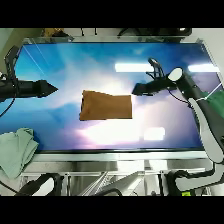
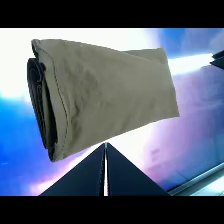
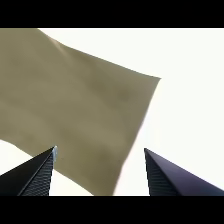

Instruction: Fold the shirts.

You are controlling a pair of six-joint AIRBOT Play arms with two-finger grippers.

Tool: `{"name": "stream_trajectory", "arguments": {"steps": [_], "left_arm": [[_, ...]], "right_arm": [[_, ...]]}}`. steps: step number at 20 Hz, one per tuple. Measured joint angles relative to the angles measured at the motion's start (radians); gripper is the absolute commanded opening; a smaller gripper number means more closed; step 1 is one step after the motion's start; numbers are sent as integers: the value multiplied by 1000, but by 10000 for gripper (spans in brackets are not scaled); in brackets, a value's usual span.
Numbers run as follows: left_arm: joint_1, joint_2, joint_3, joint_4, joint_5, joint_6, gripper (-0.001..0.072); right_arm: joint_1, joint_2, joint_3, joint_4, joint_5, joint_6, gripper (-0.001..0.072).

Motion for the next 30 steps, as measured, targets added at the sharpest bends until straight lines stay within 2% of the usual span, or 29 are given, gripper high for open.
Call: {"name": "stream_trajectory", "arguments": {"steps": [3, 11, 12, 13, 15, 16, 17, 20, 24, 30], "left_arm": [[24, 29, -34, 0, -10, 1, 14], [45, 45, -58, 1, -41, 2, 14], [45, 46, -58, 2, -42, 2, 13], [45, 46, -58, 2, -42, 2, 13], [45, 46, -58, 2, -44, 2, 14], [45, 46, -58, 2, -45, 2, 14], [45, 46, -58, 2, -45, 2, 14], [45, 46, -58, 2, -51, 2, 13], [45, 46, -58, 2, -66, 2, 14], [45, 46, -58, 2, -76, 3, 13]], "right_arm": [[-37, -61, -50, 27, 42, 11, 614], [-27, -234, -78, 270, 38, -90, 604], [-17, -247, -78, 289, 29, -101, 552], [-8, -256, -79, 299, 16, -114, 458], [12, -271, -81, 330, -13, -151, 161], [19, -275, -82, 344, -24, -178, 64], [24, -277, -82, 373, -30, -208, 25], [26, -250, -74, 466, -29, -277, 24], [-54, -139, -28, 513, -24, -312, 24], [-369, 70, 78, 534, -21, -264, 24]]}}
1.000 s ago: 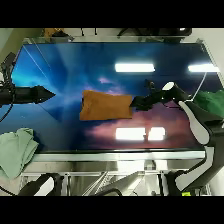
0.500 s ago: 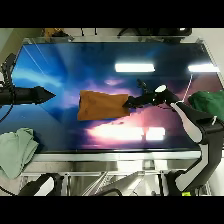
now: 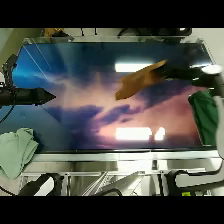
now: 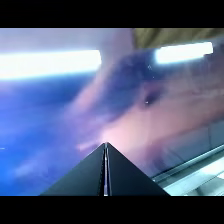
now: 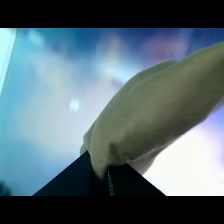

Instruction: Fold the shirts.

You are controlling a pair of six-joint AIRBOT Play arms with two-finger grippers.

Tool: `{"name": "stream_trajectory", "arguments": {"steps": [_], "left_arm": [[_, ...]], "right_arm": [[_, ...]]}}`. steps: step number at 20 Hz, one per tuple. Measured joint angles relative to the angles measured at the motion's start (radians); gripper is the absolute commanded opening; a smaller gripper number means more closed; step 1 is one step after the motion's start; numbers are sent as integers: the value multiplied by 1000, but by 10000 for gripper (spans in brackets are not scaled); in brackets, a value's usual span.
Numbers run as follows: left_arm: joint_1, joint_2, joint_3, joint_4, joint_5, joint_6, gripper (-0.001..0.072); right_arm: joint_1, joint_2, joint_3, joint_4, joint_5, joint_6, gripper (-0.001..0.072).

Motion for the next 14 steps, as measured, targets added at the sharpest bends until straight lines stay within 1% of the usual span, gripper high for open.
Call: {"name": "stream_trajectory", "arguments": {"steps": [3, 7, 10, 14], "left_arm": [[0, 0, 0, 0, -3, 8, 13], [0, 0, 0, 0, -3, 15, 14], [0, 0, 0, 0, -3, 20, 14], [0, 0, 0, 0, -3, 23, 14]], "right_arm": [[-196, 76, 47, 1, 0, 37, 24], [-417, 114, 97, 5, 8, 71, 24], [-534, 122, 111, 4, 34, 79, 24], [-628, 126, 119, 3, 57, 78, 24]]}}
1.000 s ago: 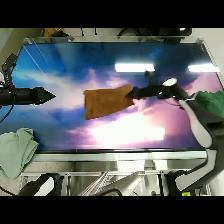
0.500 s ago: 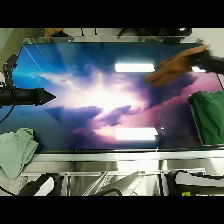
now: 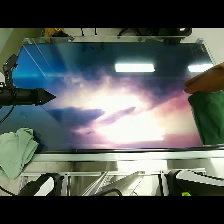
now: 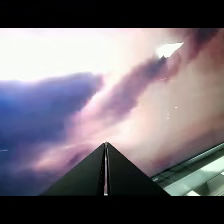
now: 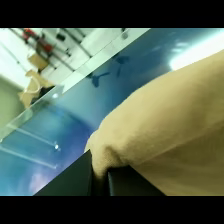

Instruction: Fold the shirts.

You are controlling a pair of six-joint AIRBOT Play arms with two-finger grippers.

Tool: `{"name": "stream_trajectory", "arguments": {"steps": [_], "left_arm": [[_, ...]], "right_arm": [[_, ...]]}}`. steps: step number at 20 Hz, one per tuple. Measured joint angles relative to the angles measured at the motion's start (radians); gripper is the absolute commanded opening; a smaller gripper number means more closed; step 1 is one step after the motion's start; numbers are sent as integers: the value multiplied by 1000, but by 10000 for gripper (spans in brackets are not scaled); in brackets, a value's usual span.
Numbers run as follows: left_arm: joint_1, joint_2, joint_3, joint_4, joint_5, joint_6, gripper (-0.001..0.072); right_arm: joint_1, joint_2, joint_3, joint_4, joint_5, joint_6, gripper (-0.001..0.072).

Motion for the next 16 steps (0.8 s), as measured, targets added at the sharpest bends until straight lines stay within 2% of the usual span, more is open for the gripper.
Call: {"name": "stream_trajectory", "arguments": {"steps": [10, 13, 16], "left_arm": [[-2, 0, 0, 0, 0, 7, 13], [-2, 0, 0, -1, 0, 8, 13], [-4, 0, 0, -1, 1, 27, 14]], "right_arm": [[-116, 25, 11, -16, 31, -34, 25], [-124, 35, 11, -105, 109, -6, 24], [-128, 61, 11, -303, 201, 90, 24]]}}
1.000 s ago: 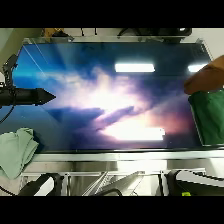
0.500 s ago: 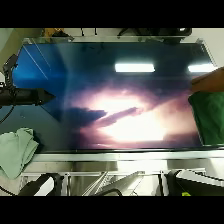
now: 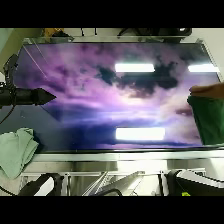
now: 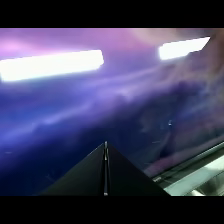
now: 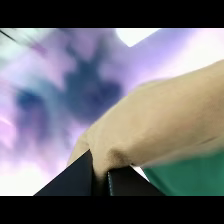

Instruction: Fold the shirts.

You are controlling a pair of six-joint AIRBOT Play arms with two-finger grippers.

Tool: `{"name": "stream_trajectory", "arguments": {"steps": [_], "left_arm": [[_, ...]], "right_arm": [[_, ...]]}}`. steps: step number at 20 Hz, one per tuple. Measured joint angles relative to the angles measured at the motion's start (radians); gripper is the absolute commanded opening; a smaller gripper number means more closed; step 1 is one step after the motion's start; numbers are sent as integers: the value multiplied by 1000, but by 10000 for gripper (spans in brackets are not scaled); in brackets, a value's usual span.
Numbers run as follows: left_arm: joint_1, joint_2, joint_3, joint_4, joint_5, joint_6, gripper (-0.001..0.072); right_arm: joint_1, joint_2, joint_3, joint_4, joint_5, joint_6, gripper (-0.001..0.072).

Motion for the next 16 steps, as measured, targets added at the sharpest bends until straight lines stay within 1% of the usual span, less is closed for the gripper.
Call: {"name": "stream_trajectory", "arguments": {"steps": [4, 5, 6, 7, 8, 11, 13, 14, 15, 16], "left_arm": [[-30, 0, 0, -1, 0, 42, 14], [-43, 0, 0, -1, 0, 52, 14], [-58, 0, 0, -1, 0, 61, 14], [-74, 0, 0, -1, 0, 71, 14], [-89, 0, 0, -2, 0, 77, 13], [-133, 0, 0, -2, 8, 89, 13], [-148, 0, 0, -2, 15, 90, 13], [-153, 0, 0, -2, 17, 92, 14], [-156, 0, 0, -4, 22, 92, 14], [-158, 0, 0, -3, 23, 92, 14]], "right_arm": [[-1, 19, -1, -333, 158, 164, 29], [-2, 15, -4, -418, 207, 210, 109], [-2, 8, -7, -491, 251, 254, 333], [-2, -3, -10, -565, 299, 295, 477], [-2, -16, -12, -620, 334, 325, 484], [-2, -51, -14, -713, 389, 381, 483], [-1, -65, -14, -739, 391, 403, 478], [0, -69, -14, -733, 387, 408, 463], [1, -72, -14, -705, 374, 412, 209], [2, -74, -14, -661, 357, 413, 70]]}}
